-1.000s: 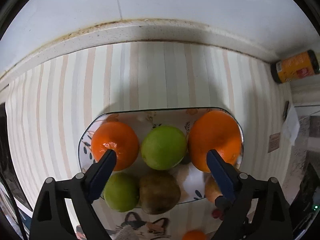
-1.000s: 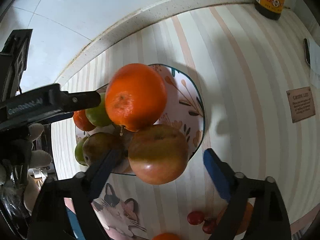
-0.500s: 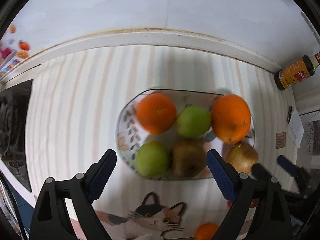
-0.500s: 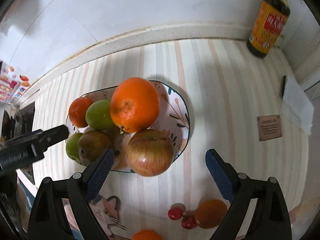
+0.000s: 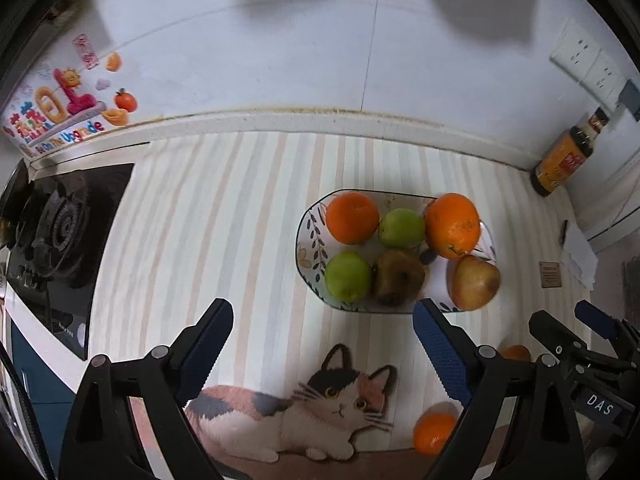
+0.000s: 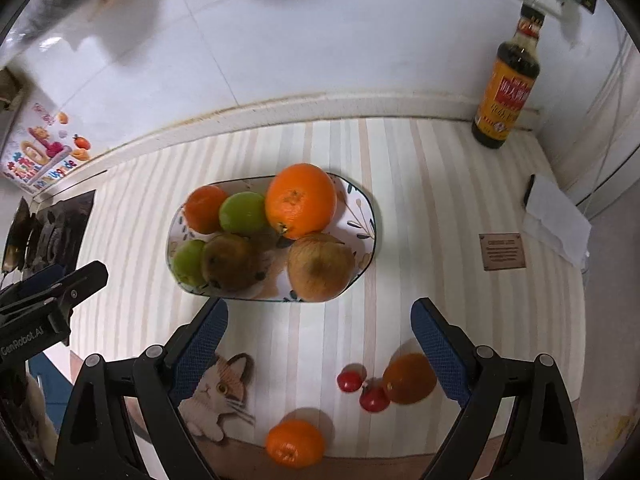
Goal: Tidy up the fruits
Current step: 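Open both tools and lift them away from the plate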
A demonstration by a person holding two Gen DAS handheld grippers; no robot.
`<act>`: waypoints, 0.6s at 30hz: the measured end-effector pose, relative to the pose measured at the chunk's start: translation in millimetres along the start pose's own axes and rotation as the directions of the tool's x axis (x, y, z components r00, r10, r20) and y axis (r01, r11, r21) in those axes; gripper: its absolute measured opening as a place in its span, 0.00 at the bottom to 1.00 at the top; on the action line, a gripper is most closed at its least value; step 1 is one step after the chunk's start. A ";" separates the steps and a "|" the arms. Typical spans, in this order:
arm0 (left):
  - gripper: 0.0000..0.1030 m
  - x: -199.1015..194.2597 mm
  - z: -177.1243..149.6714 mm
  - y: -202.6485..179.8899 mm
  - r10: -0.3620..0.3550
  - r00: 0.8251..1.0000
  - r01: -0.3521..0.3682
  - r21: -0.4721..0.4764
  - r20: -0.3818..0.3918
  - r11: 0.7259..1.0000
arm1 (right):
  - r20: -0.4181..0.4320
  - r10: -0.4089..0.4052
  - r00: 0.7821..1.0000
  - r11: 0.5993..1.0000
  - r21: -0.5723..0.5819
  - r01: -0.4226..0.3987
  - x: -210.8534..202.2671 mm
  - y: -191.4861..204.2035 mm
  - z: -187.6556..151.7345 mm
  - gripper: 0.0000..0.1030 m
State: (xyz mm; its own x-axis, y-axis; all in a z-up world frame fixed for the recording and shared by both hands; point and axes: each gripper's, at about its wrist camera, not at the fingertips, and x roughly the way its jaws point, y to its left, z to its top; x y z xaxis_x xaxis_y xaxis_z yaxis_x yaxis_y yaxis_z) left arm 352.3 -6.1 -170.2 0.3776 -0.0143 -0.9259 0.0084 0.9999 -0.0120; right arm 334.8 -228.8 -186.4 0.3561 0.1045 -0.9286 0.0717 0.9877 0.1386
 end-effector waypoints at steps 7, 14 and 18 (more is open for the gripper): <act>0.89 -43.8 -22.7 4.8 0.013 0.997 -0.014 0.021 0.078 1.000 | 0.067 0.008 0.998 0.999 -0.032 -0.006 -50.6 16.3 -21.7 0.92; 0.89 -81.5 -42.1 2.8 0.014 0.990 -0.019 0.034 0.142 0.999 | 0.127 0.011 0.992 0.999 -0.039 -0.007 -94.1 27.7 -43.0 0.92; 0.89 -97.0 -50.1 0.0 0.013 0.985 -0.022 0.048 0.173 0.999 | 0.154 0.014 0.988 1.000 -0.024 -0.010 -112.3 29.2 -51.1 0.92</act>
State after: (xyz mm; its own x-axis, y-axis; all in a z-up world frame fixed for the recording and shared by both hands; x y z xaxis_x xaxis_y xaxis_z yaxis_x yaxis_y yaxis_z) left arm 269.2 -4.6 -99.3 0.5323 -0.0016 -0.8466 0.0445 0.9987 0.0261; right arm 249.3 -205.8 -95.6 0.4965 0.0992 -0.8624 0.0452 0.9892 0.1398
